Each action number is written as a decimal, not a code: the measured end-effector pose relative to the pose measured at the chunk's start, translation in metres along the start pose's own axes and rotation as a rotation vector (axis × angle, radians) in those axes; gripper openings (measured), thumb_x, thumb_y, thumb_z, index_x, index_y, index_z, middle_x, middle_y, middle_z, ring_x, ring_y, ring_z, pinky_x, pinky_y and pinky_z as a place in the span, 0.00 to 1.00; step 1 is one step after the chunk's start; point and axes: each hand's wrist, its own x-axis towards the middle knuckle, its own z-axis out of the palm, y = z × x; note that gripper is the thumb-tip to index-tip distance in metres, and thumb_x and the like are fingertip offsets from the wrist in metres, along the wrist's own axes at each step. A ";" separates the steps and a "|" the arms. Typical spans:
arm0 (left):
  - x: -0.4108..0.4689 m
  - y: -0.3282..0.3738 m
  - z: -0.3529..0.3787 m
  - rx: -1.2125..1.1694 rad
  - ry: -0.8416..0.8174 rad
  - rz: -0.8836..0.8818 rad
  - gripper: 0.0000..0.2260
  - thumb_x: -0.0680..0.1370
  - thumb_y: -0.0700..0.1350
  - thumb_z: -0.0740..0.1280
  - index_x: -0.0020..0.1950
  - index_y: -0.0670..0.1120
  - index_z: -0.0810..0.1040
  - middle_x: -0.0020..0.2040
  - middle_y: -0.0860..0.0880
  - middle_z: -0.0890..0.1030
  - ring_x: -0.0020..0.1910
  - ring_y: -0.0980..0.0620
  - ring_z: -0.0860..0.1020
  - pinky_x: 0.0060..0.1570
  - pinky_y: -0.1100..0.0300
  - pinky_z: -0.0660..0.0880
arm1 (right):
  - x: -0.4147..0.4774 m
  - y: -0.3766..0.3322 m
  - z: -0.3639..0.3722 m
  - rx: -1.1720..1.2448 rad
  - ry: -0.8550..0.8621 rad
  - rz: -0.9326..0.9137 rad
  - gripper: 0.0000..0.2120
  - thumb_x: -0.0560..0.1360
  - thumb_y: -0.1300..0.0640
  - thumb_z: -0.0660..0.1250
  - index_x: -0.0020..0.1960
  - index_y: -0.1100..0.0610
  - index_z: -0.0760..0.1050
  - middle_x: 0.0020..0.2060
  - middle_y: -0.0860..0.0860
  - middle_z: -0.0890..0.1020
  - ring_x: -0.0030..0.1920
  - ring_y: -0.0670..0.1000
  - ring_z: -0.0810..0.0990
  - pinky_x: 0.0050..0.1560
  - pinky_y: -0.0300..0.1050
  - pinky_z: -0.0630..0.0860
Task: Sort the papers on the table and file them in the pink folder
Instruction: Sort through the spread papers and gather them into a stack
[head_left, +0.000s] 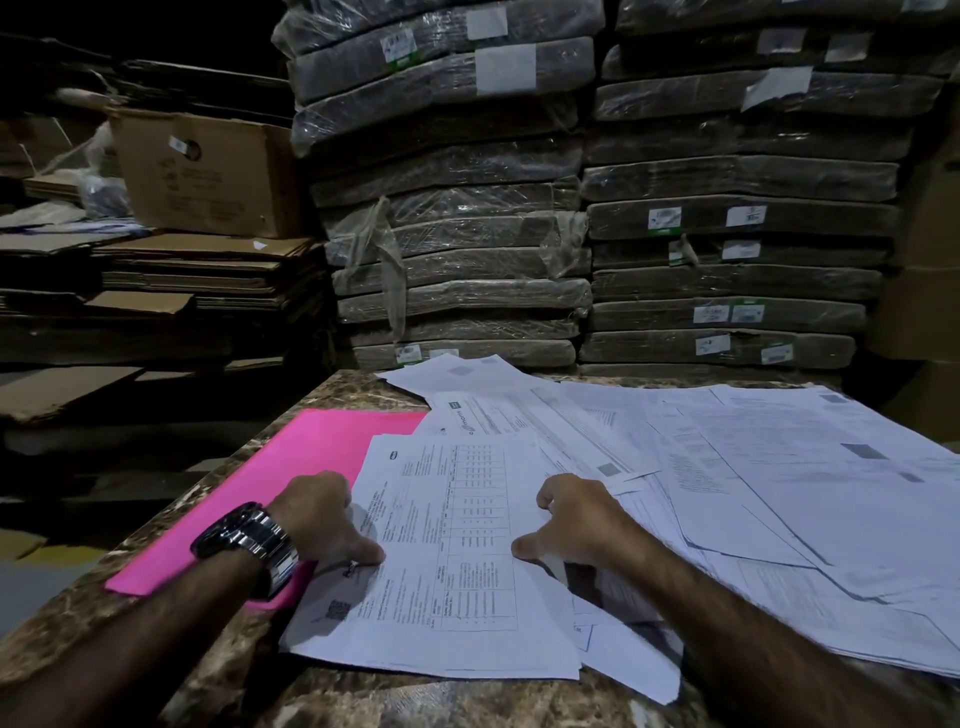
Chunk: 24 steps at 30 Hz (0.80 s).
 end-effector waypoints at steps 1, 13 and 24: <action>0.001 0.002 -0.001 -0.001 0.002 0.002 0.23 0.65 0.57 0.77 0.49 0.45 0.73 0.48 0.48 0.77 0.44 0.51 0.74 0.43 0.60 0.72 | 0.001 0.000 -0.003 0.010 -0.002 0.010 0.25 0.68 0.50 0.75 0.60 0.58 0.73 0.57 0.51 0.79 0.52 0.49 0.78 0.50 0.42 0.77; 0.045 0.087 -0.005 0.206 0.152 0.147 0.31 0.69 0.62 0.71 0.63 0.43 0.74 0.62 0.44 0.75 0.61 0.45 0.74 0.60 0.53 0.73 | 0.085 0.051 -0.058 0.042 0.368 0.283 0.16 0.69 0.51 0.74 0.35 0.57 0.69 0.38 0.54 0.79 0.44 0.57 0.79 0.33 0.41 0.69; 0.084 0.141 0.042 0.033 -0.042 0.486 0.34 0.71 0.63 0.69 0.72 0.48 0.68 0.70 0.48 0.72 0.66 0.47 0.70 0.59 0.58 0.68 | 0.102 0.065 -0.065 0.152 0.195 0.352 0.17 0.72 0.46 0.71 0.42 0.60 0.71 0.36 0.52 0.77 0.37 0.51 0.77 0.34 0.40 0.73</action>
